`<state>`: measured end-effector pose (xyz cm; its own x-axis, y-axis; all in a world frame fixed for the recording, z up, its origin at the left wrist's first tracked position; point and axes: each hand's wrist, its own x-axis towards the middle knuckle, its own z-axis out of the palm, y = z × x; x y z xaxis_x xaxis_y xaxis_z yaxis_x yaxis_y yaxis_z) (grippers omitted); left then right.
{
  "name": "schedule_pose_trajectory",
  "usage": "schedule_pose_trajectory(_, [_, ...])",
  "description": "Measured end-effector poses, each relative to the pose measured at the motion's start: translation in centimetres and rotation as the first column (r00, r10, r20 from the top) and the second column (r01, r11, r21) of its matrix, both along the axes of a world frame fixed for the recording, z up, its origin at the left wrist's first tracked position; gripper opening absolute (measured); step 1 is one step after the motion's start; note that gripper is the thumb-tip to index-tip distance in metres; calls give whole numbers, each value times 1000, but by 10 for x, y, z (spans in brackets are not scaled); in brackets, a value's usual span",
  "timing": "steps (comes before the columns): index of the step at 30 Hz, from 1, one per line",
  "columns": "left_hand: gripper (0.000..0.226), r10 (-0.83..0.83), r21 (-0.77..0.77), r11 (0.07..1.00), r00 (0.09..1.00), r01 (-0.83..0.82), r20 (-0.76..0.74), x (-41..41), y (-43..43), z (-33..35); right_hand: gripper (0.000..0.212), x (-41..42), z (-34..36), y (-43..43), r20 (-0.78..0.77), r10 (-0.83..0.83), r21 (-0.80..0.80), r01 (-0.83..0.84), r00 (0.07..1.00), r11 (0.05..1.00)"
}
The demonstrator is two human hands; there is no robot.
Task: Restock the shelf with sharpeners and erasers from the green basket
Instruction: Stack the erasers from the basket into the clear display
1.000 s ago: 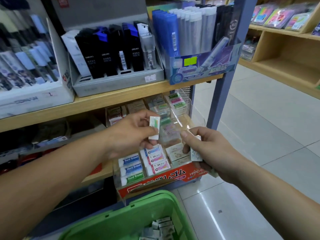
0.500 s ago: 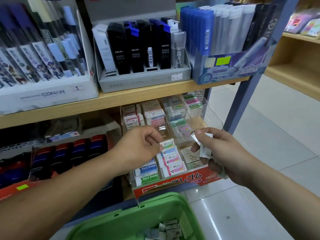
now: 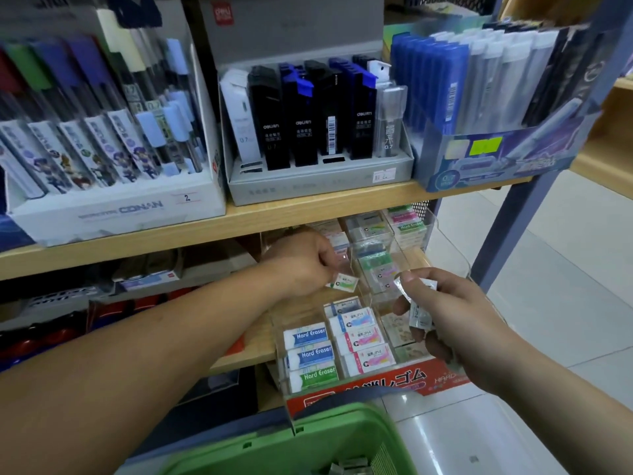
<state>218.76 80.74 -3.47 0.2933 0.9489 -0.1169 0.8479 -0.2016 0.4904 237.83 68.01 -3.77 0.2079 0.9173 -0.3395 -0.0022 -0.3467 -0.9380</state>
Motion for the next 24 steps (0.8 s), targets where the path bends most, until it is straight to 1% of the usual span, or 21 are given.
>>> schedule_pose_trajectory(1, [16,-19,-4,1000,999,18,-33,1,2,-2,28,0,0,0,-10,3,-5,-3,1000,1000])
schedule_pose_trajectory(3, [8,-108,-22,994,984,106,-142,2,4,-4,29,0,1,1,-21,12,-12,-12,1000,1000])
schedule_pose_trajectory(4, [10,-166,-41,986,967,161,-194,2,4,-4,29,1,0,1,-28,18,-12,-19,999,1000])
schedule_pose_trajectory(5, [18,-214,-64,977,950,205,-229,2,4,-4,28,2,-1,2,-42,24,-14,-24,999,1000])
schedule_pose_trajectory(7, [24,-258,-88,966,940,244,-225,-1,3,-4,27,3,-4,5,-102,24,-21,-26,994,999])
schedule_pose_trajectory(9, [20,-261,-36,965,946,259,-191,-4,0,-1,31,6,-8,9,-192,39,-18,-44,981,999])
schedule_pose_trajectory(11, [21,-224,39,973,969,229,-105,-5,-5,2,32,7,-10,11,-274,64,-9,-69,960,998])
schedule_pose_trajectory(12, [20,-200,55,978,980,201,-19,-4,-10,5,32,6,-11,12,-307,74,-8,-80,949,997])
schedule_pose_trajectory(13, [18,-178,39,984,979,175,100,-4,-16,7,32,5,-11,12,-329,85,-3,-90,941,996])
schedule_pose_trajectory(14, [16,-163,-19,985,958,173,236,-2,-23,11,33,4,-11,12,-333,98,6,-101,938,995])
schedule_pose_trajectory(15, [15,-158,-97,974,924,203,349,0,-30,15,34,3,-10,12,-322,115,20,-115,940,993])
schedule_pose_trajectory(16, [17,-161,-169,954,898,248,409,2,-37,18,34,2,-10,11,-300,137,35,-132,944,991])
schedule_pose_trajectory(18, [19,-141,-255,922,866,291,480,5,-47,19,31,1,-9,9,-270,180,62,-169,946,984])
schedule_pose_trajectory(21, [15,-22,-300,925,822,232,569,2,-48,18,26,1,-10,7,-250,187,88,-171,950,981])
schedule_pose_trajectory(24, [11,-28,-285,936,851,207,525,-7,-46,21,22,1,-11,6,-193,153,104,-135,969,985])
